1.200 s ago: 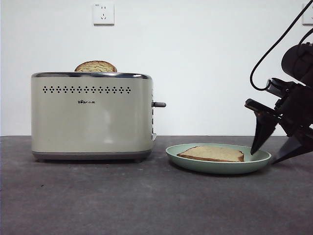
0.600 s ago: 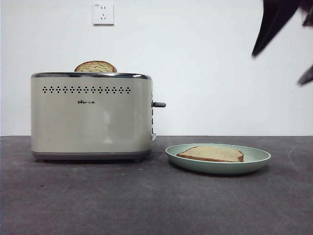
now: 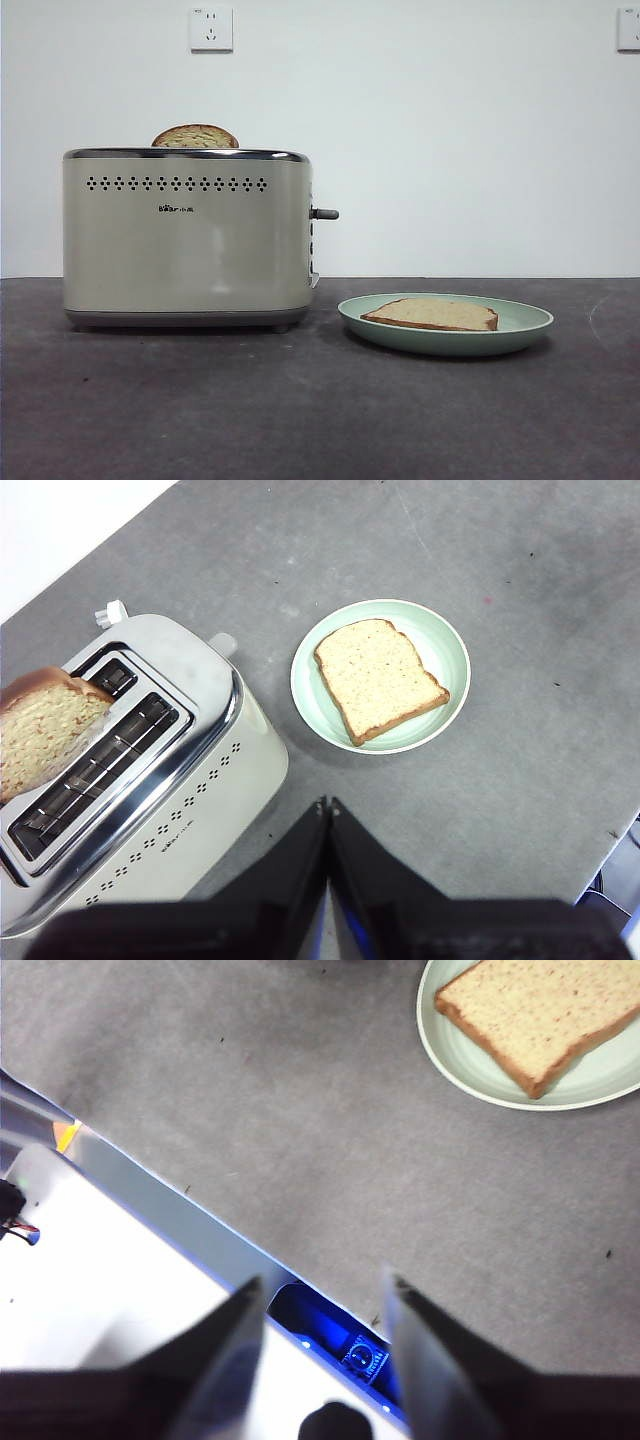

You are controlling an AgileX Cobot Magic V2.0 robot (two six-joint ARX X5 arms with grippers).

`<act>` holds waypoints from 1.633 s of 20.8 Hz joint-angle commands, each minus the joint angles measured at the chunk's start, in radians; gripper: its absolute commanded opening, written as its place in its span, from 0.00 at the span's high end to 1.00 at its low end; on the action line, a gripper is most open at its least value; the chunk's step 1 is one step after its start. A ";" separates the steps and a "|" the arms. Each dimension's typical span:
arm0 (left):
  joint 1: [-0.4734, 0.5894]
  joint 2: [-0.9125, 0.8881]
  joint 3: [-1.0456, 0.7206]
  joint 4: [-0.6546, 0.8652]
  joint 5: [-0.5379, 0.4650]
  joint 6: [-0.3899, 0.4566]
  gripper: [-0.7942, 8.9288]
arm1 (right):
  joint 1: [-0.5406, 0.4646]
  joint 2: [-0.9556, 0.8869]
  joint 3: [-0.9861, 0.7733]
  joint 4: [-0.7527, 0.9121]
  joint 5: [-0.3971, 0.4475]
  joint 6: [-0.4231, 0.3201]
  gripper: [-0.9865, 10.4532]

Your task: Take the bread from the toaster,put the bread on the plate,put the plate on the table

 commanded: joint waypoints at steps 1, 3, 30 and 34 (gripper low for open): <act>-0.002 -0.001 -0.002 0.004 0.000 -0.010 0.93 | 0.002 0.000 -0.001 0.002 0.000 -0.018 0.92; -0.002 -0.001 -0.002 0.004 0.000 -0.010 0.93 | 0.002 0.001 -0.001 0.006 0.002 -0.017 0.91; 0.373 -0.113 -0.002 0.502 0.190 0.130 0.92 | 0.002 0.001 -0.001 0.006 0.006 -0.018 0.91; 0.496 -0.166 -0.002 0.523 0.232 0.130 0.92 | 0.002 0.001 -0.001 0.006 0.005 -0.018 0.91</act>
